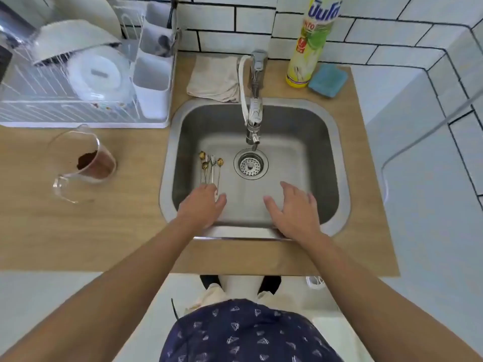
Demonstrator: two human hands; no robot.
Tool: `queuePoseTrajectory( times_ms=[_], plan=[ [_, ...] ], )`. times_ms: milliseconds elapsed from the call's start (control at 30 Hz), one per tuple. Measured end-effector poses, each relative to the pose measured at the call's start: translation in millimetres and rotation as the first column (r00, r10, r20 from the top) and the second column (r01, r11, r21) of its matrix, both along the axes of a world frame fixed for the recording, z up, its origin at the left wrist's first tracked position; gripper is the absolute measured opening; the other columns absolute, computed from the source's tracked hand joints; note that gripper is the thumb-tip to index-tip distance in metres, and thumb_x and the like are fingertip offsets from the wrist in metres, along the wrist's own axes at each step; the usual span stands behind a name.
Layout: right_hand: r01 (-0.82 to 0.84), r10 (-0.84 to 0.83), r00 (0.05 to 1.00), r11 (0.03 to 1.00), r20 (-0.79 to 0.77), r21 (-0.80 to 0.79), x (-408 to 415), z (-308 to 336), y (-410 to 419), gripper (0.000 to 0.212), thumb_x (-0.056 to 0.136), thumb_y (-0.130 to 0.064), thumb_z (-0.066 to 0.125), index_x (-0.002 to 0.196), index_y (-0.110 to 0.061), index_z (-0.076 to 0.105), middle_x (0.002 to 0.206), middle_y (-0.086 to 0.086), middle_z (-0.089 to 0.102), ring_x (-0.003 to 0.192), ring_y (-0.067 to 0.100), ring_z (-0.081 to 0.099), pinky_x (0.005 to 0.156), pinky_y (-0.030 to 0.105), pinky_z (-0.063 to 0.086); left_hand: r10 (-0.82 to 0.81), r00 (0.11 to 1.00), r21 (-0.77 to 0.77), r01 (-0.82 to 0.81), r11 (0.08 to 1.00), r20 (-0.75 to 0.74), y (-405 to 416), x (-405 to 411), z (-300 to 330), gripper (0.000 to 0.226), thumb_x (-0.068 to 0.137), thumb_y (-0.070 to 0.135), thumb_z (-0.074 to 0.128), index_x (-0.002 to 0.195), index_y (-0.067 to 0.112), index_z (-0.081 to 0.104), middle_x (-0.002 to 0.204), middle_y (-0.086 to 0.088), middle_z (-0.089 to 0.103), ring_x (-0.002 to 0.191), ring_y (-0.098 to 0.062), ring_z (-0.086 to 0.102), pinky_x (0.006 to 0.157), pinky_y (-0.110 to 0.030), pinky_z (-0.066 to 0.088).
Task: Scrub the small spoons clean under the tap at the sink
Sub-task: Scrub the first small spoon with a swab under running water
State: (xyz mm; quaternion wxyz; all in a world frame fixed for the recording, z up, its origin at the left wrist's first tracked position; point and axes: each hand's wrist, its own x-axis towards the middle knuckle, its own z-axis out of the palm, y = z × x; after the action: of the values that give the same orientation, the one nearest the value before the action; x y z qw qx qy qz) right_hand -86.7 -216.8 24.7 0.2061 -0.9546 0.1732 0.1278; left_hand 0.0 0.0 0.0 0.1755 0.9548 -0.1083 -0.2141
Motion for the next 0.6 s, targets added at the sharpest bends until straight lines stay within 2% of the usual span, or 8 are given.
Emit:
queuePoseTrajectory(
  times_ms=[100,167,267,333,467,600],
  plan=[
    [0.044,-0.049,0.996,0.997,0.069,0.063,16,-6,-1,0.063,0.099,-0.058,0.044,0.146,-0.017,0.048,0.148,0.002,0.056,0.135,0.022,0.053,0.118,0.047,0.029,0.049,0.999,0.002,-0.049,0.999,-0.019,-12,34,-23,0.034,0.099,0.029,0.044,0.117,0.004,0.059,0.117,-0.018,0.061,0.100,-0.031,0.059,0.083,-0.038,0.047],
    [0.096,-0.104,0.993,0.987,0.057,0.128,26,-7,0,0.055,0.099,-0.056,0.049,0.140,-0.020,0.053,0.137,-0.003,0.064,0.122,0.019,0.061,0.112,0.048,0.037,0.061,0.997,0.045,-0.059,0.997,-0.056,-18,50,-40,0.027,0.099,0.023,0.046,0.112,0.004,0.060,0.113,-0.018,0.061,0.094,-0.030,0.057,0.076,-0.037,0.046],
    [0.188,-0.202,0.979,0.949,0.029,0.254,35,-13,0,0.047,0.099,-0.052,0.054,0.134,-0.021,0.057,0.117,-0.009,0.069,0.100,0.015,0.066,0.103,0.047,0.046,0.029,0.994,0.175,-0.010,0.984,-0.106,-25,62,-65,0.025,0.099,0.015,0.046,0.121,0.006,0.054,0.119,-0.015,0.058,0.104,-0.031,0.058,0.074,-0.035,0.045],
    [0.216,-0.231,0.973,0.933,0.019,0.289,39,-15,-2,0.042,0.098,-0.049,0.056,0.129,-0.021,0.060,0.107,-0.010,0.070,0.094,0.014,0.066,0.099,0.044,0.050,0.027,0.995,0.219,-0.005,0.976,-0.098,-28,70,-76,0.030,0.097,0.009,0.048,0.127,0.006,0.048,0.124,-0.015,0.055,0.109,-0.031,0.057,0.077,-0.035,0.046],
    [0.221,-0.236,0.972,0.922,0.010,0.318,41,-21,-2,0.033,0.098,-0.046,0.058,0.119,-0.023,0.067,0.096,-0.011,0.070,0.091,0.015,0.067,0.092,0.041,0.054,0.117,0.989,0.172,-0.100,0.980,-0.094,-33,79,-85,0.031,0.097,0.015,0.055,0.127,0.008,0.048,0.123,-0.016,0.055,0.109,-0.034,0.057,0.082,-0.039,0.049],
    [0.254,-0.285,0.958,0.900,0.037,0.355,41,-25,-10,0.027,0.097,-0.045,0.061,0.112,-0.024,0.070,0.088,-0.016,0.067,0.086,0.011,0.066,0.085,0.035,0.055,0.125,0.990,0.185,-0.112,0.976,-0.063,-38,82,-85,0.036,0.092,-0.004,0.050,0.127,0.003,0.050,0.120,-0.019,0.060,0.109,-0.036,0.062,0.081,-0.038,0.052]
  ],
)
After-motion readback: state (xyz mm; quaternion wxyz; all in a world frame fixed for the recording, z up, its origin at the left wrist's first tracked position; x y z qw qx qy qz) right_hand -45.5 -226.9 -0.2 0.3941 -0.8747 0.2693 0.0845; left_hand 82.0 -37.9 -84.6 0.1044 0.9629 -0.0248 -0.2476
